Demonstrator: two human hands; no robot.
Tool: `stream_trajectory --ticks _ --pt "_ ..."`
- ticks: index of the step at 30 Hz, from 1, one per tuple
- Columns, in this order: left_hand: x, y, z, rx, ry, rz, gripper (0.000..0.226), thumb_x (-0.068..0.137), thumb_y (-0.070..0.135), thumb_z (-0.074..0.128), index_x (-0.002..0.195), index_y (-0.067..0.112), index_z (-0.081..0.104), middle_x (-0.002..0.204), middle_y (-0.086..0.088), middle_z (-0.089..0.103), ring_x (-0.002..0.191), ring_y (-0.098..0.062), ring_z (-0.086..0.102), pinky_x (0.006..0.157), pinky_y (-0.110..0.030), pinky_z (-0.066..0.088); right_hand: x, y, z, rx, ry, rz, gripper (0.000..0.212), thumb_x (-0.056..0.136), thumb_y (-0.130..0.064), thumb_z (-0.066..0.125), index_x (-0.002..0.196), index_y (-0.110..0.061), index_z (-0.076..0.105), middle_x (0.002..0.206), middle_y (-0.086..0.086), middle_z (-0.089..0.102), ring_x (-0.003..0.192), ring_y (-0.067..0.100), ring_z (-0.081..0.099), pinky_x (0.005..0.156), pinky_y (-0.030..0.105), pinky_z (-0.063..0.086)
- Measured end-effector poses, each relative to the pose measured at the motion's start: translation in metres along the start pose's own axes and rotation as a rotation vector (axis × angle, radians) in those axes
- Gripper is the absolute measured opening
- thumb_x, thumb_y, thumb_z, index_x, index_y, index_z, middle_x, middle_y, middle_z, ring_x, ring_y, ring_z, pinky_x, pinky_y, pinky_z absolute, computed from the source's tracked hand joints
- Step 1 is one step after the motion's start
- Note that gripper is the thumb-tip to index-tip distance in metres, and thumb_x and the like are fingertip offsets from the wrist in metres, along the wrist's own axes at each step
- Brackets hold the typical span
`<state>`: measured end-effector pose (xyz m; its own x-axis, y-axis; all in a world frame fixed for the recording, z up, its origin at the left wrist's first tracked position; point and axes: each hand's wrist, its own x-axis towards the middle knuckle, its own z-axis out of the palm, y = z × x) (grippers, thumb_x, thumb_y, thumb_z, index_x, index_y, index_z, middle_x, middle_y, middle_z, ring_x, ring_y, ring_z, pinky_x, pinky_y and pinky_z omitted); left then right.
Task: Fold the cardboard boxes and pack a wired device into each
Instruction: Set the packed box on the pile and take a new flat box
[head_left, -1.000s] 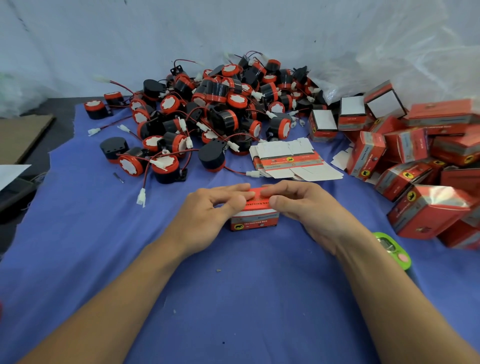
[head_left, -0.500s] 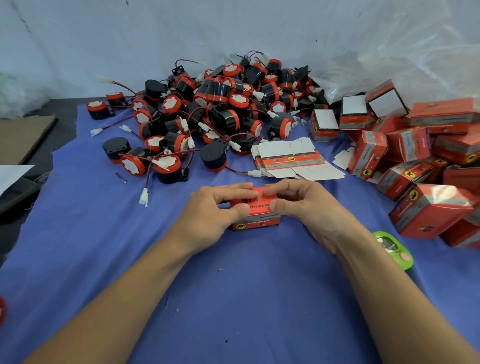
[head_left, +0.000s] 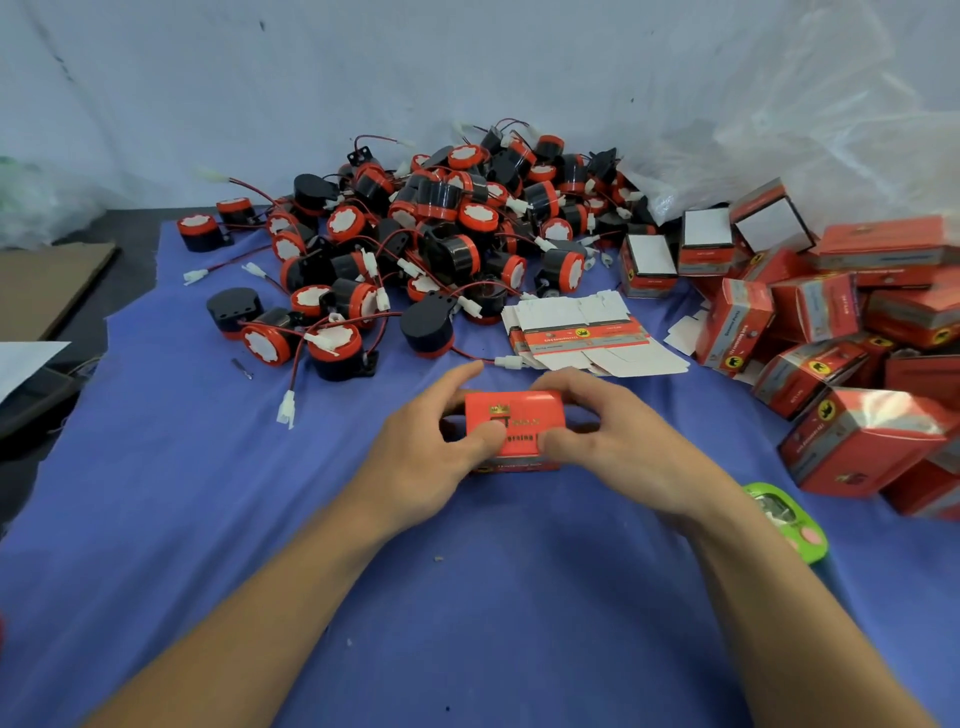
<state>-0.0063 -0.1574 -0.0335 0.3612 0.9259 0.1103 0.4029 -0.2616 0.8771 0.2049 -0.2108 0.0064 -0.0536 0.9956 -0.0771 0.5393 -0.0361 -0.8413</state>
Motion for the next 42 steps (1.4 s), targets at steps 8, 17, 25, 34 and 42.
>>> stream_trajectory --ticks 8,17,25,34,42 --pt "0.001 0.002 0.001 -0.145 0.149 0.064 0.051 0.088 0.049 0.065 0.136 0.056 0.052 0.132 0.032 0.064 0.124 0.011 0.056 0.101 -0.017 0.048 -0.001 -0.005 -0.004 0.079 0.064 -0.038 0.066 0.06 -0.018 0.082 0.118 -0.041 0.061 0.096 -0.005 0.072 0.086 0.02 0.069 0.073 0.037 0.061" --pt "0.007 -0.003 0.003 0.011 0.196 -0.106 0.041 0.101 0.039 0.061 0.14 0.05 0.053 0.108 0.034 0.07 0.103 0.018 0.058 0.074 -0.002 0.041 0.023 0.002 -0.015 0.382 0.61 -0.015 0.048 0.089 -0.016 0.076 0.135 -0.023 0.065 0.107 -0.015 0.074 0.096 0.002 0.07 0.088 0.026 0.06" --pt "0.007 -0.004 0.002 0.078 0.174 -0.116 0.04 0.098 0.026 0.066 0.132 0.047 0.059 0.099 0.041 0.068 0.103 0.018 0.058 0.083 -0.011 0.044 0.037 0.018 0.003 -0.766 0.388 0.108 0.052 0.086 -0.007 0.051 0.136 -0.021 0.051 0.133 0.005 0.062 0.125 0.029 0.051 0.097 0.038 0.032" --pt "0.007 -0.003 0.002 0.086 0.145 -0.099 0.039 0.098 0.025 0.066 0.133 0.043 0.062 0.1 0.032 0.072 0.102 0.016 0.06 0.075 -0.004 0.042 0.018 0.003 0.001 -0.529 0.822 0.052 0.047 0.085 0.0 0.047 0.113 -0.029 0.07 0.087 0.001 0.066 0.079 0.027 0.048 0.06 0.034 0.025" --pt "0.007 0.001 -0.001 -0.213 0.199 -0.092 0.064 0.076 0.069 0.057 0.138 0.05 0.056 0.114 0.03 0.071 0.112 0.01 0.061 0.095 -0.026 0.047 0.011 -0.006 0.027 0.379 0.692 -0.222 0.045 0.089 0.013 0.045 0.083 -0.022 0.072 0.074 -0.007 0.068 0.069 0.015 0.056 0.065 0.03 0.048"
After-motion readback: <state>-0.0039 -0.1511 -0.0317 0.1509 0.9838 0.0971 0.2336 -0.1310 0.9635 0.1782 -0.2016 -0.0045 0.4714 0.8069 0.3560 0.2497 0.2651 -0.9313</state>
